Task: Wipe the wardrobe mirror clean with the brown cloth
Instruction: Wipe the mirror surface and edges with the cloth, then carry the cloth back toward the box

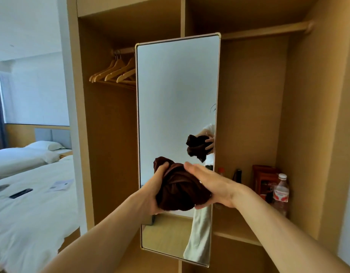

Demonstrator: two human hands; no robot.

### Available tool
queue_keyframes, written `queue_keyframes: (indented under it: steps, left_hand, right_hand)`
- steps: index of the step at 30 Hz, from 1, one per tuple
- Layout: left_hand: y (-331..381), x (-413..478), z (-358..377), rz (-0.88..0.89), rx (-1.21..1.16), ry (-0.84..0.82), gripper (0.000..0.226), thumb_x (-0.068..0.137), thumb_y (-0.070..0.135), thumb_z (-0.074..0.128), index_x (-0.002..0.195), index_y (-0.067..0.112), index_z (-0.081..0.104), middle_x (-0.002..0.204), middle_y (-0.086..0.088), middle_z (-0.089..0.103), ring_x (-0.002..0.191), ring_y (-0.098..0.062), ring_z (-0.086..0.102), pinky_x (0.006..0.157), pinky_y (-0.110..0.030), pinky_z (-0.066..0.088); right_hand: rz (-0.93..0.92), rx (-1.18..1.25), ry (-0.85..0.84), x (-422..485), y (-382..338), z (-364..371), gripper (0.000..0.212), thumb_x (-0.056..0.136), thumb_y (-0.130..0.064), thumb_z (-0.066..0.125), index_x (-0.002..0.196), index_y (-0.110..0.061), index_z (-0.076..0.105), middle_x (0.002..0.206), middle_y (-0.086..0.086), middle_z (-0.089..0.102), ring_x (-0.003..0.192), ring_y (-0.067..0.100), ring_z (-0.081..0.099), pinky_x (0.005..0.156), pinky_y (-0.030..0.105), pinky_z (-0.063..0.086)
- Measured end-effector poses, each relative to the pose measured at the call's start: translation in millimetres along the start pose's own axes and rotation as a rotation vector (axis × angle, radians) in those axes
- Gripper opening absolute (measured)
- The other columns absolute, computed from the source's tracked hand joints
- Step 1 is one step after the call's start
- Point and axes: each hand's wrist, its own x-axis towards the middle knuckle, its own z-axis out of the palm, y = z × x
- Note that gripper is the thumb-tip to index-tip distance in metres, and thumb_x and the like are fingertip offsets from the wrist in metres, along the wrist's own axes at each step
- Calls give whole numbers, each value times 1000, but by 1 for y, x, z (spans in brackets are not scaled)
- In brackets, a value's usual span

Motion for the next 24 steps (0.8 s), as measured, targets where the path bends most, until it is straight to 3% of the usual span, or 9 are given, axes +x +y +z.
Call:
queue_keyframes:
  steps: [4, 8, 13, 16, 19, 24]
  left_hand:
    - [2, -10, -5, -42, -27, 18, 85, 71, 80, 52, 111, 5, 64, 96, -23, 71, 99, -39, 65, 80, -46, 56]
    - [5, -24, -19, -19, 81, 83, 77, 69, 67, 68, 117, 8, 60, 112, -18, 68, 108, -33, 63, 98, -41, 48]
    - [12, -52, -57, 58, 158, 272, 57, 76, 44, 74, 115, 7, 57, 109, -16, 69, 102, -30, 66, 90, -36, 52]
    - [18, -69, -88, 80, 163, 334, 49, 82, 40, 70, 116, 7, 56, 113, -17, 67, 103, -30, 65, 94, -37, 51]
    - [26, -89, -120, 121, 205, 420, 45, 85, 40, 67, 113, 6, 57, 100, -16, 69, 94, -28, 66, 87, -37, 52]
    - [37, -127, -191, 129, 173, 546, 41, 86, 40, 67, 108, 7, 58, 86, -10, 67, 75, -20, 64, 61, -28, 53]
  right_hand:
    - [-26, -166, -2, -7, 5, 16, 45, 79, -58, 64, 115, -37, 49, 113, -2, 60, 101, 19, 61, 74, 37, 59]
    - [-57, -65, 58, 2, 5, 36, 34, 93, -37, 55, 120, -16, 56, 107, 9, 65, 96, 25, 65, 70, 37, 60]
    - [-159, -74, 11, 14, -8, 79, 9, 93, -23, 55, 96, -18, 62, 92, 8, 69, 80, 16, 68, 55, 22, 52]
    - [-197, -99, -32, 28, -17, 112, 11, 92, -22, 56, 100, -15, 61, 95, 8, 67, 84, 17, 67, 60, 22, 53]
    - [-212, -97, -100, 43, -25, 148, 8, 92, -25, 57, 96, -19, 61, 97, 8, 67, 90, 19, 66, 73, 29, 58]
    - [-225, -95, -200, 69, -44, 228, 9, 93, -25, 56, 95, -19, 62, 94, 6, 69, 84, 15, 68, 62, 24, 56]
